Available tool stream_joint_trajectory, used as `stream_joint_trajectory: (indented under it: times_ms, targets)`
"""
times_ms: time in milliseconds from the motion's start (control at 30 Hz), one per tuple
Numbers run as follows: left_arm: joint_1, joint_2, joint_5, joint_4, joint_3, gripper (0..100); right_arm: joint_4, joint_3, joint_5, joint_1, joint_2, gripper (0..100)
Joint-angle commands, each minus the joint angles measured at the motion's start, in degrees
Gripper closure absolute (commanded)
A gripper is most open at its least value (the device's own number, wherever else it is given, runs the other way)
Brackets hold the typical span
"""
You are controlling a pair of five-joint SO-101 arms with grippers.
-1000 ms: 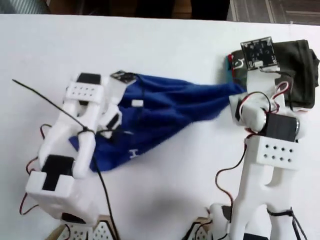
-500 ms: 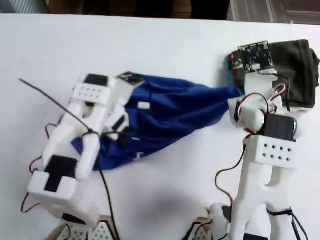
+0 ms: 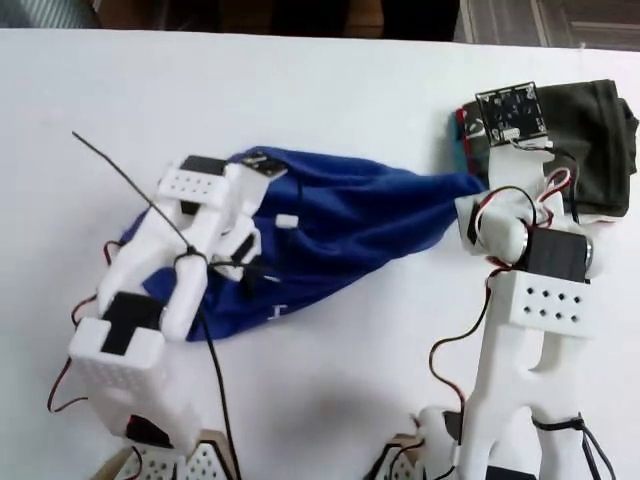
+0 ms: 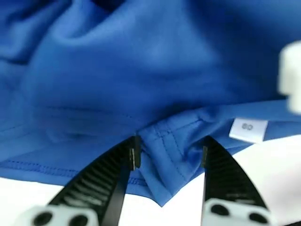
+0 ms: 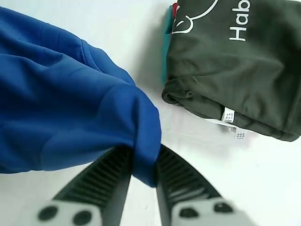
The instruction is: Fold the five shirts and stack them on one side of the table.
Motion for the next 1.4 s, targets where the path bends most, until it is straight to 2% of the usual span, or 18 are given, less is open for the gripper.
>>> stream_joint_trajectory:
  times_ms: [0, 100, 267, 533, 667, 800, 900, 1100, 1233, 1367]
  targets:
    - [0.44, -0.26, 1.05, -0.53, -0.66, 77, -1.19, -0.44, 0.26, 0.66, -0.4, 97.9]
    - [1.58, -0.35, 2.11, -0.62, -0.75, 79, -1.19, -0.35, 0.18, 0.66, -0.4, 97.9]
    - [3.6, 0.0, 2.2, -1.14, -0.22, 98, -1.19, -0.35, 0.18, 0.84, -0.4, 97.9]
    - [3.43, -0.79, 2.29, 0.44, -0.84, 97, -1.01, -0.35, 0.18, 0.84, -0.4, 97.9]
    - [3.34, -5.89, 3.08, 3.25, -1.89, 97, -1.19, -0.35, 0.09, 0.57, -0.04, 97.9]
    - [2.9, -14.51, 2.73, 9.05, -8.75, 97, -1.98, -0.26, -5.89, -1.45, 0.22, 97.9]
    - [0.35, -20.04, 2.64, 13.19, -16.04, 97, -2.77, -0.79, -6.68, -3.21, 0.22, 97.9]
    - [-9.49, -25.23, 2.55, 18.73, -28.97, 97, -6.37, -5.54, -6.68, -3.82, 0.22, 98.0]
    - [-14.51, -25.41, 2.64, 19.87, -34.51, 97, -1.63, -16.09, -6.68, -5.93, 1.45, 98.0]
    - [-17.49, -25.41, 2.64, 19.87, -39.69, 97, 5.49, -30.24, -7.03, -7.87, 9.63, 98.0]
